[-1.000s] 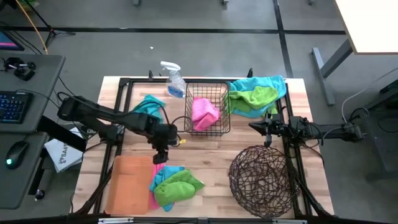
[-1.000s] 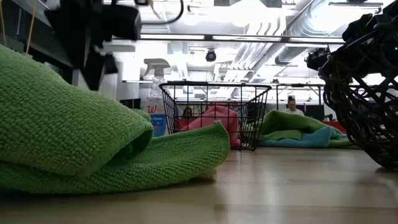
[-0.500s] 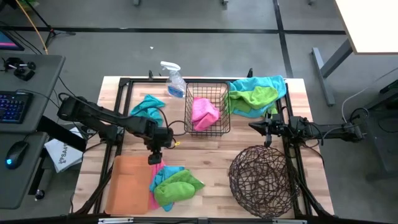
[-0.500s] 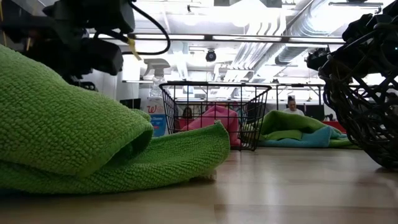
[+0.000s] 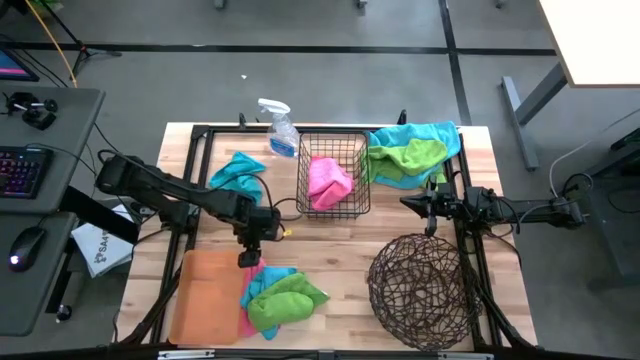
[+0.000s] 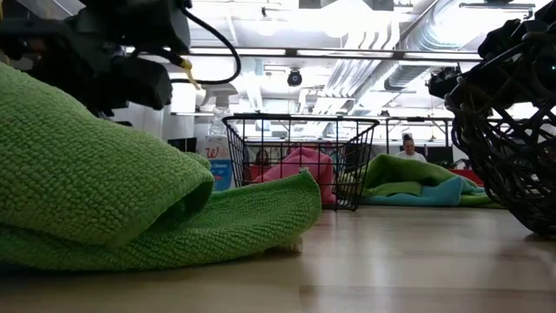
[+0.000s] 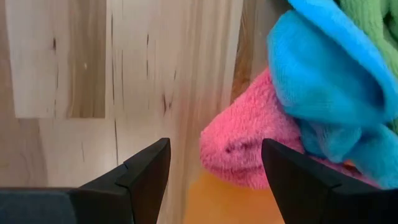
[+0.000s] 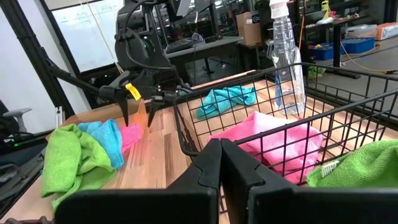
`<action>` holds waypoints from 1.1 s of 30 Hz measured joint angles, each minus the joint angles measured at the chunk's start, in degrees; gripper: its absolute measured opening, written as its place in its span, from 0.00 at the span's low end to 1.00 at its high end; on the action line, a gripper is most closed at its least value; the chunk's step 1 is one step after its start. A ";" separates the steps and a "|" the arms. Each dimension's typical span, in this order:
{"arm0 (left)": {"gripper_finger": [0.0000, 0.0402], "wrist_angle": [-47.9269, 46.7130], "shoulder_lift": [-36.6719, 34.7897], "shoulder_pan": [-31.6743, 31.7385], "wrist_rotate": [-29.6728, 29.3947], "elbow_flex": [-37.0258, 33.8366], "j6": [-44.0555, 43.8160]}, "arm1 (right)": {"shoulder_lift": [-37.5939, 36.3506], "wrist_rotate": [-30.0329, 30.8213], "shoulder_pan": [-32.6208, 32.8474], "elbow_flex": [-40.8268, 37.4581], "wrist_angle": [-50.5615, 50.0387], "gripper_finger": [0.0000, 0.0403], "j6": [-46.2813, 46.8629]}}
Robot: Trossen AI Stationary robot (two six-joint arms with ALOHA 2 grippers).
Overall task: Sort microfiber towel by color & place in baskets
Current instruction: Put the pink towel into the black wire basket
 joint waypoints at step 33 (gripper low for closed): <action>0.00 -26.13 -0.98 -2.48 -2.01 30.37 3.50 | -0.02 0.00 0.01 0.01 0.00 0.00 0.00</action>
